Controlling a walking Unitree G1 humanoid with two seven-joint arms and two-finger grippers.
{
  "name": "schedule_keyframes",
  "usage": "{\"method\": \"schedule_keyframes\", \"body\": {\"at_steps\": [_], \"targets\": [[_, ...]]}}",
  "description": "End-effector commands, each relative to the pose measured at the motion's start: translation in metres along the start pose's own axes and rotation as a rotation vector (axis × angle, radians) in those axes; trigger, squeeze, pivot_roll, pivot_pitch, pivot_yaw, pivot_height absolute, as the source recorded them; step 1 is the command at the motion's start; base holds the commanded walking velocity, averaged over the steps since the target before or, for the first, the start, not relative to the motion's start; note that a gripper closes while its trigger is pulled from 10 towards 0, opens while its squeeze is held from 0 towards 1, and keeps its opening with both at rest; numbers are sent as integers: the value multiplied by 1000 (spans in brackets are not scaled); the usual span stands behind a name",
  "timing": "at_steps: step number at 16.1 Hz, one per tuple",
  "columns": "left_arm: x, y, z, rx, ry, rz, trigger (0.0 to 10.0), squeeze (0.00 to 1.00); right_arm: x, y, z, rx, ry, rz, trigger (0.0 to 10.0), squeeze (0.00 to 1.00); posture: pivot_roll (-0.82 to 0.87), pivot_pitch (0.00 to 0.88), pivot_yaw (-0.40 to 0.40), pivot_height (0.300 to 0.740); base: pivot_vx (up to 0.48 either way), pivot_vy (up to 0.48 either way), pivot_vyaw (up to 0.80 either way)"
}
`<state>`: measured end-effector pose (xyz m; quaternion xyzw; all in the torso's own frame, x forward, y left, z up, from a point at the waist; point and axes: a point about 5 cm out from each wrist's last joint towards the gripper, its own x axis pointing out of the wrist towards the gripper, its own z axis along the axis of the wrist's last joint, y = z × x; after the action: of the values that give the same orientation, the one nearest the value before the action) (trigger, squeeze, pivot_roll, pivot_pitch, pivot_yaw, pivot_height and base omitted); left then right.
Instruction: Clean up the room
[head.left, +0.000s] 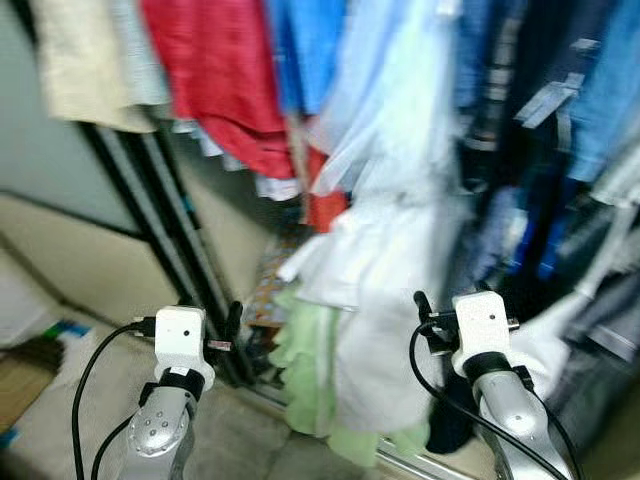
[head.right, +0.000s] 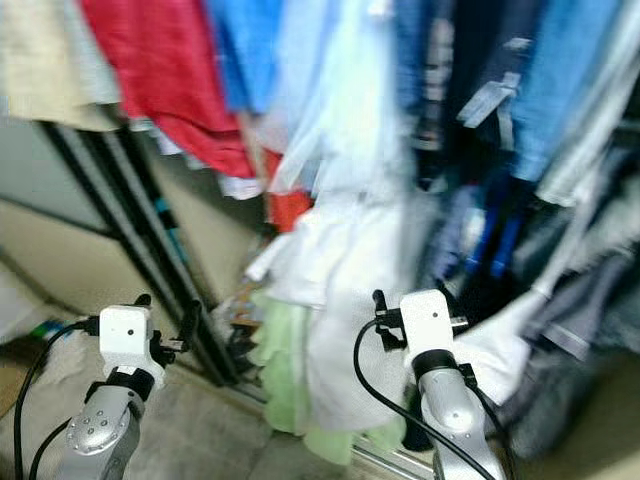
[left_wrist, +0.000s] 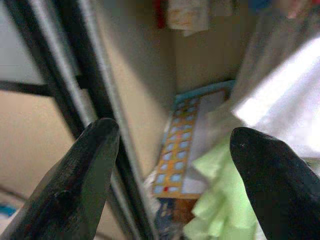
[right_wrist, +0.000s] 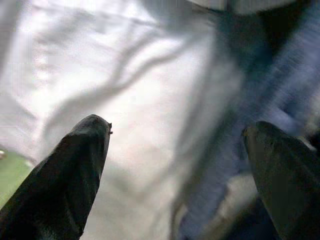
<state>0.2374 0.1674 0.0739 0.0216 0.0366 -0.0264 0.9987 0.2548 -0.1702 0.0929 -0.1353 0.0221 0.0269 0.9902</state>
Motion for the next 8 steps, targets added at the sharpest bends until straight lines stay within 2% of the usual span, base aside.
{"method": "schedule_keyframes", "body": {"at_steps": [1,4,5,8], "targets": [[2,2,0,4,4,14,10000,0,2,2,2,0,-6,8,10000,0,-198,0,96,740,0,0,800],[4,1,0,-19,0,28,10000,0,6,2,4,-5,-17,31,10000,0,-190,0,89,740,0,0,800],[5,2,2,-14,-10,42,10000,0,8,3,5,11,-21,42,10000,0,-182,0,79,740,0,0,406],[3,4,3,-20,-15,86,10000,0,9,7,5,27,-18,80,10000,0,-157,0,42,740,0,0,0]]}}
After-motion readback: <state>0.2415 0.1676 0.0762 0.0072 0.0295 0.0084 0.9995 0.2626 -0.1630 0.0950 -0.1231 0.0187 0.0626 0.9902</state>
